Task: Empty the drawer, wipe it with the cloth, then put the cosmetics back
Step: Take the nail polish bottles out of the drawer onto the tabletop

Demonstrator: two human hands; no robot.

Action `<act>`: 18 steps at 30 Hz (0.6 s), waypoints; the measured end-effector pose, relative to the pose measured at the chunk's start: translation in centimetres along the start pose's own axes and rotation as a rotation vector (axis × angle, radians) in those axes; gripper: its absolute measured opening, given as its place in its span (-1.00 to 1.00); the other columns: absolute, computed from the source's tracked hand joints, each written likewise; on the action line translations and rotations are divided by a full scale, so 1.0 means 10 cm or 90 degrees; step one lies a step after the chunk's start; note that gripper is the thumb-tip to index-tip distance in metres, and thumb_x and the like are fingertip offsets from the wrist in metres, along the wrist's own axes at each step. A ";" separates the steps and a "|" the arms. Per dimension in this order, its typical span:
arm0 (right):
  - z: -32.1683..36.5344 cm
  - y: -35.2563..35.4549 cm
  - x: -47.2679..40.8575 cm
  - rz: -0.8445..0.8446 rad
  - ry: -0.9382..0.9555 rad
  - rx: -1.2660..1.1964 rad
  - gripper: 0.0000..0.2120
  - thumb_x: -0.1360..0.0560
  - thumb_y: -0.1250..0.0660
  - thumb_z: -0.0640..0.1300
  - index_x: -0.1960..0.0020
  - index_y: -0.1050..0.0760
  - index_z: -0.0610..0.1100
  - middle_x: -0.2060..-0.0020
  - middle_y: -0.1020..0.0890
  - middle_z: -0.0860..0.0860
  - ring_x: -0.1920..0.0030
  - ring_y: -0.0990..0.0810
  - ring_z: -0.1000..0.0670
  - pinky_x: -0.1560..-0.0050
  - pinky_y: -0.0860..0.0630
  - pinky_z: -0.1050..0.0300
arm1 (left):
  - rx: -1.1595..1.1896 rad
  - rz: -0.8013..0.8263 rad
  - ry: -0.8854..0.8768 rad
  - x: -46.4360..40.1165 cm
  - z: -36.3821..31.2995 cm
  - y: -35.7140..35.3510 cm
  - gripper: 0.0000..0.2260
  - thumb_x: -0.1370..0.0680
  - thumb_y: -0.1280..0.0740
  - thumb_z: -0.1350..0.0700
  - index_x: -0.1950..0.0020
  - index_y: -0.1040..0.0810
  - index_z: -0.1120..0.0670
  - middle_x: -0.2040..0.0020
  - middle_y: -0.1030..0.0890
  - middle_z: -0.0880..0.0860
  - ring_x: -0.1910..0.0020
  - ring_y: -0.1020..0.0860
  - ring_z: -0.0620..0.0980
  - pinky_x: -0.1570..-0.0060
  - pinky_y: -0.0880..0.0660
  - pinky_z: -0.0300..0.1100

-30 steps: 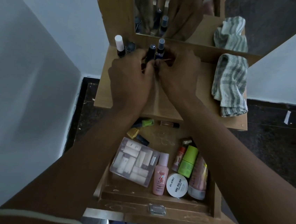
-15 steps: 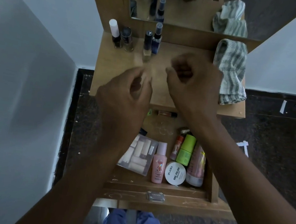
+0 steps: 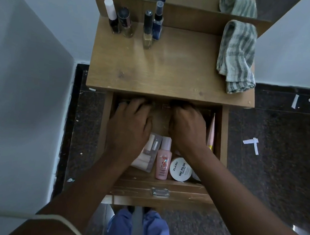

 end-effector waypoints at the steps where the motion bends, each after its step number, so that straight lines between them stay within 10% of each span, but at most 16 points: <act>1: 0.01 0.01 -0.02 -0.004 0.000 0.013 -0.86 -0.31 -0.45 -0.41 0.16 -0.62 -0.25 0.20 -0.65 -0.25 0.23 -0.61 -0.34 0.35 -0.59 -0.10 | -0.014 0.006 0.007 -0.04 0.01 -0.01 -0.73 -0.57 -0.37 0.11 -0.25 -0.65 0.09 -0.27 -0.61 0.07 -0.13 -0.55 0.17 0.01 -0.53 0.00; 12: 0.08 -0.04 0.06 0.039 -0.044 0.074 -0.90 -0.41 -0.48 -0.35 0.08 -0.65 -0.25 -0.06 -0.61 -0.26 -0.02 -0.59 -0.36 0.08 -0.60 -0.22 | -0.128 0.080 0.055 -0.14 0.12 -0.15 -0.69 -0.44 -0.47 0.15 -0.18 -0.67 0.03 -0.14 -0.67 0.05 -0.18 -0.51 0.23 0.19 -0.54 0.00; 18: 0.11 0.03 0.15 -0.034 -0.024 0.057 -0.92 -0.42 -0.44 -0.14 0.11 -0.60 -0.12 0.29 -0.67 -0.11 0.22 -0.65 -0.23 0.17 -0.52 -0.01 | -0.090 0.033 0.018 -0.06 0.10 -0.06 -0.85 -0.51 -0.44 0.02 -0.02 -0.68 0.05 0.16 -0.70 0.07 0.00 -0.53 0.18 0.15 -0.46 0.00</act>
Point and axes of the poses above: each hand's wrist, its own x-axis away from the middle knuckle, its own y-axis out of the back of the hand, z = x × y, the point moved 1 cm from there along -x, towards the middle knuckle
